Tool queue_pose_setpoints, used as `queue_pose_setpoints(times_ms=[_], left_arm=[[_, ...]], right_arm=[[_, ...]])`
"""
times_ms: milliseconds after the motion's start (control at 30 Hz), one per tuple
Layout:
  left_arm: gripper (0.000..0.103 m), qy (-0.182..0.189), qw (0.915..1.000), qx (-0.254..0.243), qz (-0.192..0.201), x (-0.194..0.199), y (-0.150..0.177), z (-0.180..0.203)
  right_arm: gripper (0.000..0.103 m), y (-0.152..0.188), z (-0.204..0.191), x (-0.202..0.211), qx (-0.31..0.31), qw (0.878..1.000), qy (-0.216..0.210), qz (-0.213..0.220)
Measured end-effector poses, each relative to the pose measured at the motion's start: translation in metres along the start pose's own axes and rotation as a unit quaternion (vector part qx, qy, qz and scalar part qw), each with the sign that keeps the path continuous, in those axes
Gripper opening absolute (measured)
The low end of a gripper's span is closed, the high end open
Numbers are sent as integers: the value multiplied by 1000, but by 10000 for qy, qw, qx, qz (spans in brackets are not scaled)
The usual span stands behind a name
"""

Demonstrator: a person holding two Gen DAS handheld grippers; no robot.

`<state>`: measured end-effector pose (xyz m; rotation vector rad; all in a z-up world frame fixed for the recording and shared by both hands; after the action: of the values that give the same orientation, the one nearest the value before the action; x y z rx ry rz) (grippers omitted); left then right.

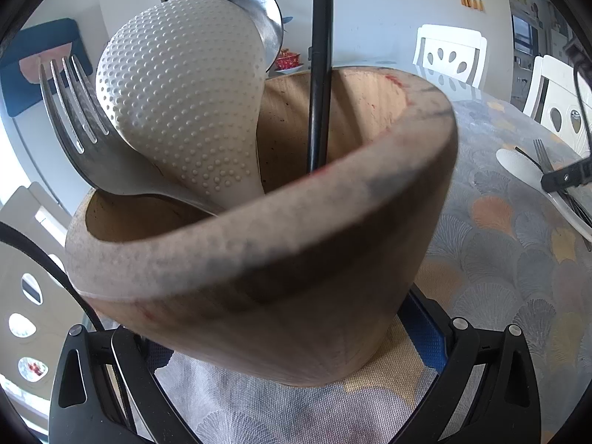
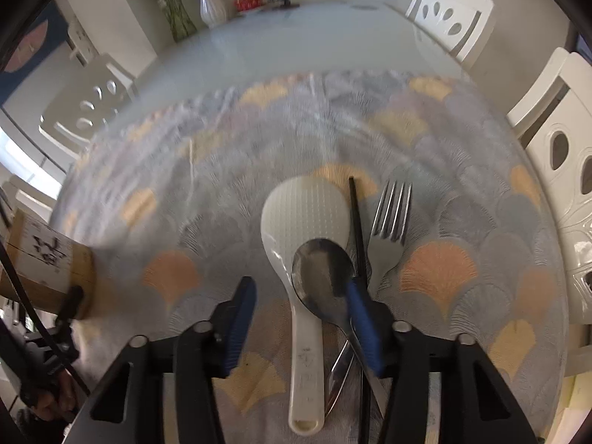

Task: Organize utensils
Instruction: 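Return the right tool to the utensils and grasp the metal spoon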

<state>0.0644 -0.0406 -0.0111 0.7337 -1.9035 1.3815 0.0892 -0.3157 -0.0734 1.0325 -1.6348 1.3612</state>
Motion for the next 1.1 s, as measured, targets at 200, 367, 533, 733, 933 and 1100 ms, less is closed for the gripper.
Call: queue_pose_setpoints(times_ms=[200, 367, 533, 733, 933, 1100], left_arm=[[101, 1, 10000, 0, 1, 0, -1, 0], [102, -24, 10000, -6, -4, -1, -1, 0], [102, -38, 10000, -12, -8, -2, -1, 1], [102, -26, 10000, -7, -6, -2, -1, 1], [102, -13, 10000, 0, -2, -3, -1, -1], [102, -17, 10000, -1, -3, -3, 0, -1]], right_arm=[[23, -2, 7, 2, 43, 9998, -176, 98], [18, -2, 12, 3, -69, 9991, -421, 21], [18, -7, 17, 0, -292, 9978, -517, -309], [42, -5, 13, 17, -124, 9996, -230, -114], [53, -10, 11, 2, -9, 9995, -252, -192], [37, -11, 15, -5, 56, 9999, 101, -96]])
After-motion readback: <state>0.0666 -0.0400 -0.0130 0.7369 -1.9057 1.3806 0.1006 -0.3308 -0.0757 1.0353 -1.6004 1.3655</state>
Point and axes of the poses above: each gripper's, at about its wrist camera, not at the fingertips, and x roughly against the way its jaws point, z to its right, y to its underside, the point moved 6 cm from there along -x, roughly the way its jaws point, and after that the axes turned 9 degrees about -z, right-handed, at the moved point
